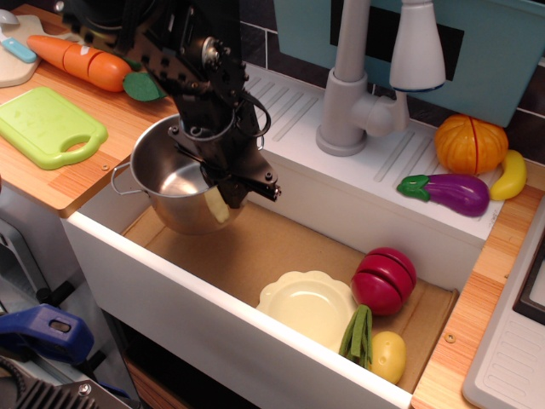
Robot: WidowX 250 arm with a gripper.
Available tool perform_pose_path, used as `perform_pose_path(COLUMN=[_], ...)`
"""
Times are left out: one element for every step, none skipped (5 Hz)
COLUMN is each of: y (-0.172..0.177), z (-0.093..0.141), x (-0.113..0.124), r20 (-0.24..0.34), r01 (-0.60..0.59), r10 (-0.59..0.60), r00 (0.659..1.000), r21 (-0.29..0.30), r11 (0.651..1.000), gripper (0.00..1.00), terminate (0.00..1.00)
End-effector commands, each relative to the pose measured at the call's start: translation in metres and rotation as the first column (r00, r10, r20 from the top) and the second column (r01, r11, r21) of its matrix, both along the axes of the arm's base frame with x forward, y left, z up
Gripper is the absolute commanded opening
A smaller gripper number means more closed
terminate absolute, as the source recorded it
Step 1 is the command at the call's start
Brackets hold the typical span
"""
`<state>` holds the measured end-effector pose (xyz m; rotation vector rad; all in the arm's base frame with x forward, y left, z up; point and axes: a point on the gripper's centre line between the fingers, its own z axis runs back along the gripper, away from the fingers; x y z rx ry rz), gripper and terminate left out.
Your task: Put pot or pan in sink
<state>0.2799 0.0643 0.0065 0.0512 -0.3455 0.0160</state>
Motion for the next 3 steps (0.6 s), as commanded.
perform_pose_path(y=[0.0066,-0.0021,-0.0021], z=[-0.0114,-0.0175,-0.0175], x=[0.0046,0.0011,0.0011], r20=[0.047,0.025,0.025], r01=[0.018,-0.076,-0.076], r10=[-0.017,0.077,0.077], r00=[0.999,0.997,0.997], r21=[-0.017,-0.022,-0.022], r11=[1.0,0.997,0.997], gripper=[0.0,1.0,1.0], terminate=[0.0,0.0,1.0])
